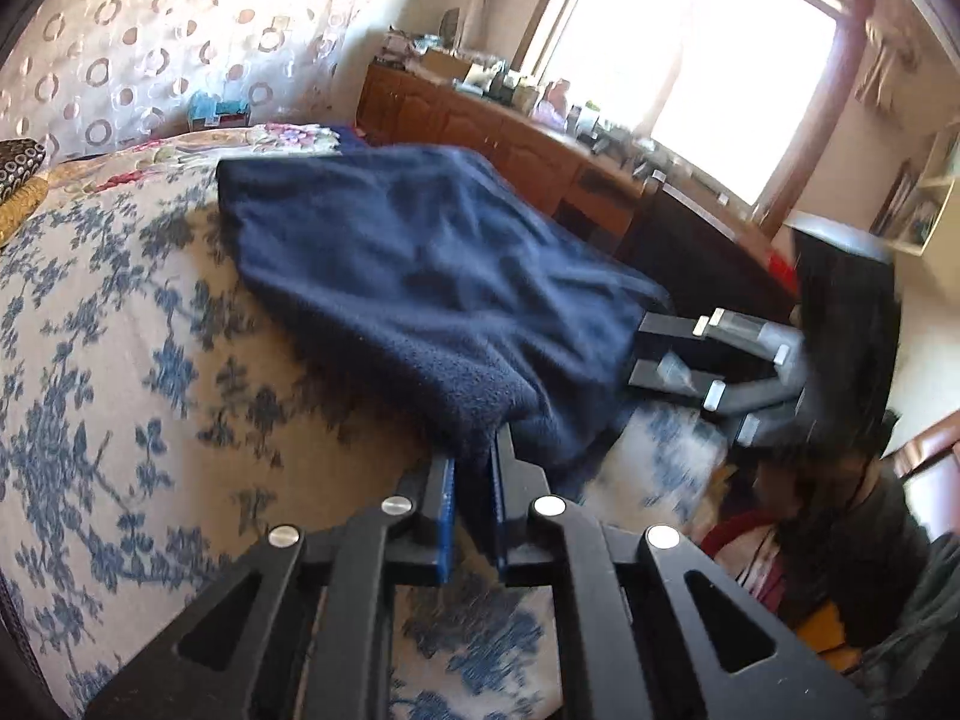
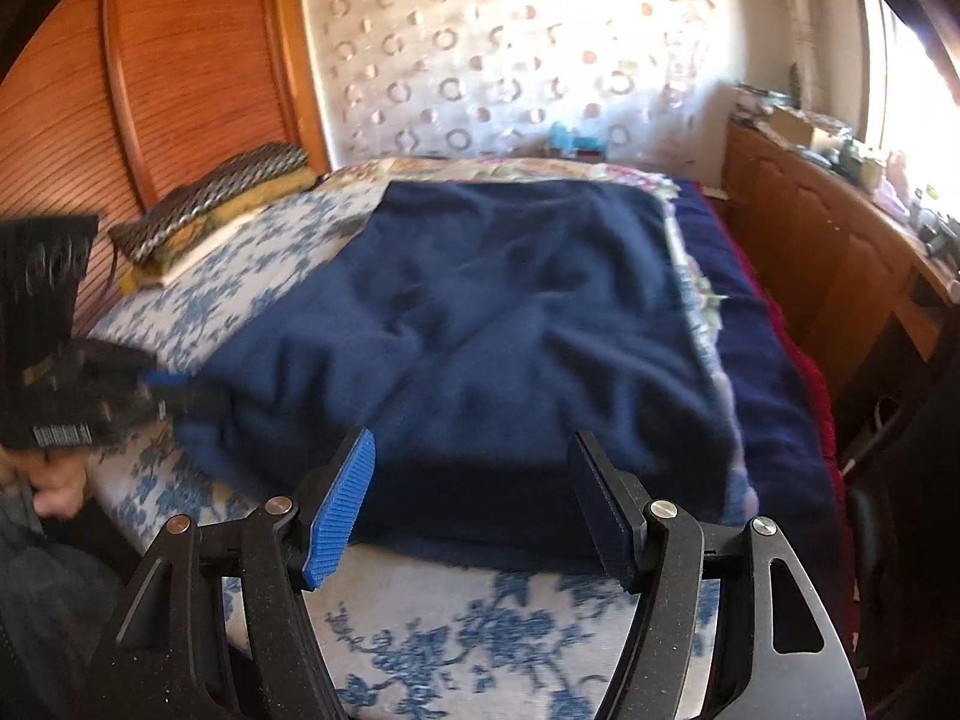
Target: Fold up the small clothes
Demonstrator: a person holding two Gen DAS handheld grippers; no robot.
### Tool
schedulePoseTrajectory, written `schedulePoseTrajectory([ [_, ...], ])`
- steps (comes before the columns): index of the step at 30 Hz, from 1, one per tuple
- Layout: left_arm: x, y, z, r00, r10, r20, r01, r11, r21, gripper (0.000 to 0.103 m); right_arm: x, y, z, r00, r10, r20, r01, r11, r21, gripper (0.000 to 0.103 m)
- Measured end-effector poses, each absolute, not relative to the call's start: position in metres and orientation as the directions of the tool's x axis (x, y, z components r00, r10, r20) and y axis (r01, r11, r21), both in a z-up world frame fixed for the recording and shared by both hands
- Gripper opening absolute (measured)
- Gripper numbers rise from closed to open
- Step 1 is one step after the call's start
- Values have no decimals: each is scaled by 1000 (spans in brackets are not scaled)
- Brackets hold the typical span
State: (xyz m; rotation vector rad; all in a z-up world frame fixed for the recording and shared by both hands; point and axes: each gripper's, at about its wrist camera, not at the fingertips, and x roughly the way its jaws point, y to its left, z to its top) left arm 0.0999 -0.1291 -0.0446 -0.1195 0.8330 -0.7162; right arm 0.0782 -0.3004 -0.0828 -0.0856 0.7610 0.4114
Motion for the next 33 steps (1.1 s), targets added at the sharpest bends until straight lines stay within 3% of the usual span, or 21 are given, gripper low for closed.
schedulePoseTrajectory([
  [6, 109, -134, -17, 500, -625, -600, 556, 762, -331, 6, 71, -278, -86, 627, 353, -695, -459, 887, 37, 68],
  [12, 118, -131, 0, 537, -620, -572, 556, 770, -312, 6, 67, -270, -86, 638, 341, -691, -483, 875, -14, 79],
  [18, 118, -128, -1, 554, -614, -563, 542, 779, -316, 6, 79, -273, -105, 682, 142, -717, -412, 885, -217, 80],
  [24, 116, -126, -2, 561, -614, -555, 535, 781, -323, 6, 97, -306, -105, 709, 75, -702, -326, 917, -232, 80],
  [27, 119, -124, -1, 563, -616, -552, 533, 780, -327, 6, 102, -315, -102, 715, 77, -695, -324, 917, -232, 64],
  [28, 120, -123, 0, 563, -615, -551, 532, 781, -328, 6, 103, -315, -102, 711, 88, -697, -334, 915, -225, 53],
  [29, 121, -123, 0, 564, -615, -551, 531, 781, -328, 6, 106, -315, -100, 704, 106, -702, -352, 911, -216, 34],
  [31, 122, -123, 2, 574, -607, -550, 527, 788, -318, 6, 111, -313, -93, 708, 116, -696, -369, 902, -225, 17],
  [33, 125, -120, 5, 593, -594, -545, 519, 798, -306, 6, 115, -308, -83, 724, 112, -681, -372, 895, -247, 13],
])
